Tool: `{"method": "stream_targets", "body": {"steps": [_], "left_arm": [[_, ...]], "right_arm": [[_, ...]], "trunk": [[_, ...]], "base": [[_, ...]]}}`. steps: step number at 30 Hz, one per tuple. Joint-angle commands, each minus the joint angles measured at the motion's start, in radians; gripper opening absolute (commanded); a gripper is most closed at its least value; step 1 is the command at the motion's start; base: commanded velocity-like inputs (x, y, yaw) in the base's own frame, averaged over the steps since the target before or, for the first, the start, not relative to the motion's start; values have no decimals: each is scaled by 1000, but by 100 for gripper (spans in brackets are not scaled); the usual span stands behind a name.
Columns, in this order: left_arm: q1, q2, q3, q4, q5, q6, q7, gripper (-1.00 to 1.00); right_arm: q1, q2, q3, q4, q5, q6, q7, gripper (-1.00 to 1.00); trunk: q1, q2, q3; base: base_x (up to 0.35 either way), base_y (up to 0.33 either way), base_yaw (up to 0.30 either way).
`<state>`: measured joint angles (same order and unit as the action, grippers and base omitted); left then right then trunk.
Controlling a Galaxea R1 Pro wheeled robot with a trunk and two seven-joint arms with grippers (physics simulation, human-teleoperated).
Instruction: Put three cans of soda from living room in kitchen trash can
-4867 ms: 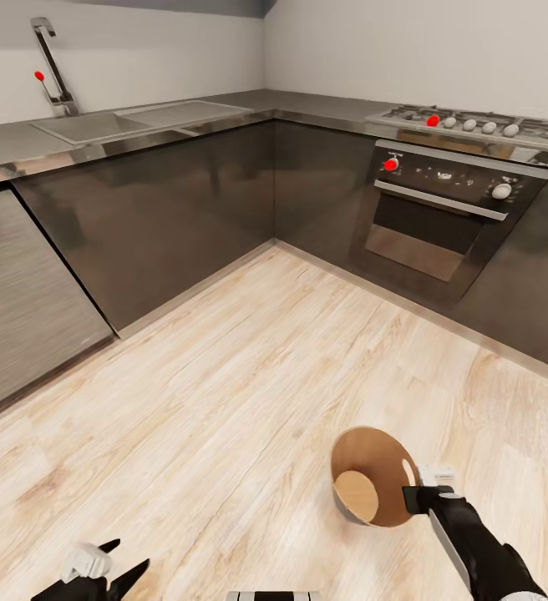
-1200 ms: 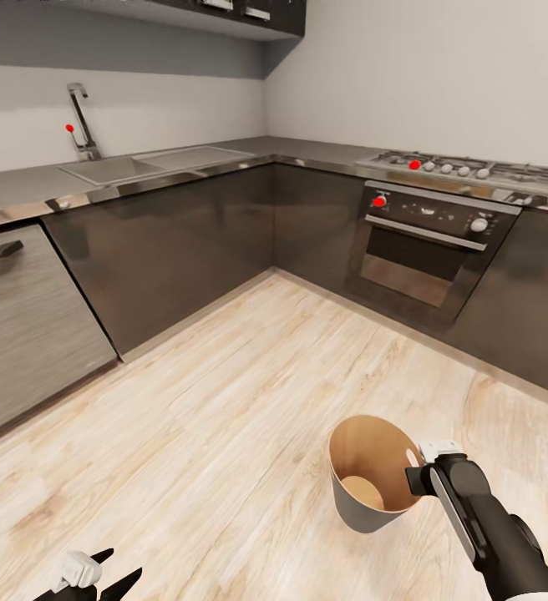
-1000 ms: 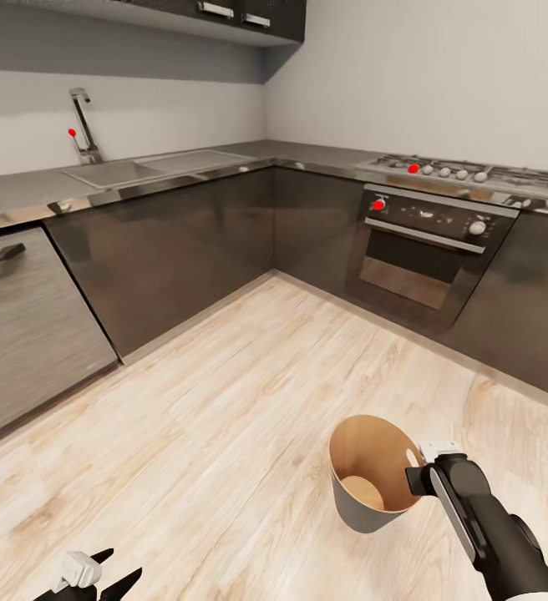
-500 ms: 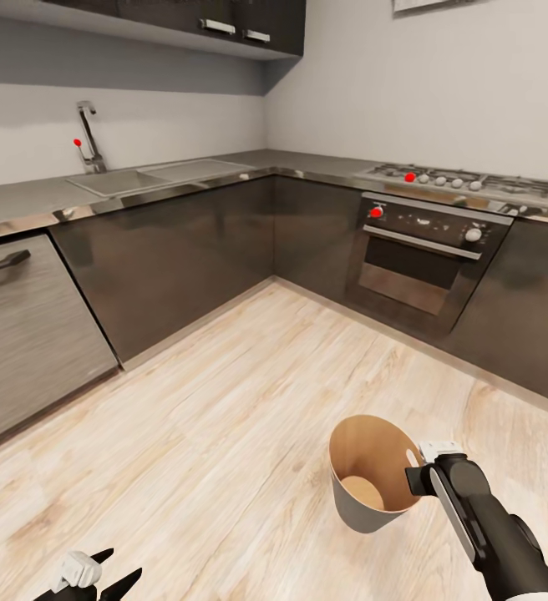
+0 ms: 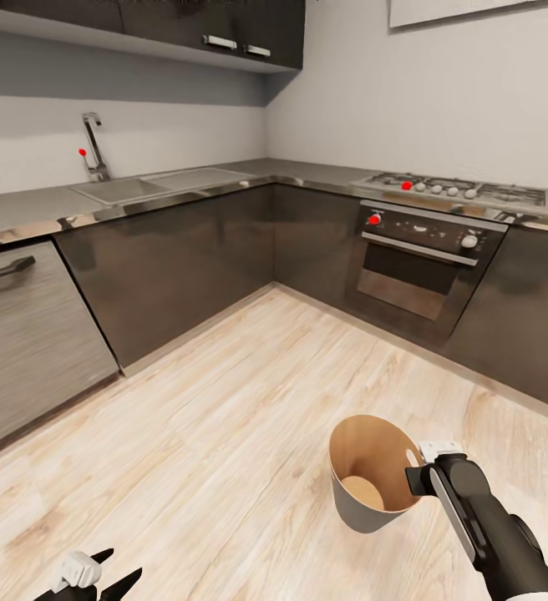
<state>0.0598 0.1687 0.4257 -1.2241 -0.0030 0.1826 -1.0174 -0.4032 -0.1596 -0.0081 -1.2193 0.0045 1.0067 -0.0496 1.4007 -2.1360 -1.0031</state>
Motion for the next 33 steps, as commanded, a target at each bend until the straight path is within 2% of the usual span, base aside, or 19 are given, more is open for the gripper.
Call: {"method": "stream_targets", "body": {"steps": [1, 33], "left_arm": [[0, 0, 0, 0, 0, 0, 0, 100], [0, 0, 0, 0, 0, 0, 0, 100]], "right_arm": [[0, 0, 0, 0, -8, 0, 0, -100], [0, 0, 0, 1, -6, 0, 0, -100]], "trunk": [[0, 0, 2], [0, 0, 53]], "base": [[0, 0, 0], [0, 0, 0]]}}
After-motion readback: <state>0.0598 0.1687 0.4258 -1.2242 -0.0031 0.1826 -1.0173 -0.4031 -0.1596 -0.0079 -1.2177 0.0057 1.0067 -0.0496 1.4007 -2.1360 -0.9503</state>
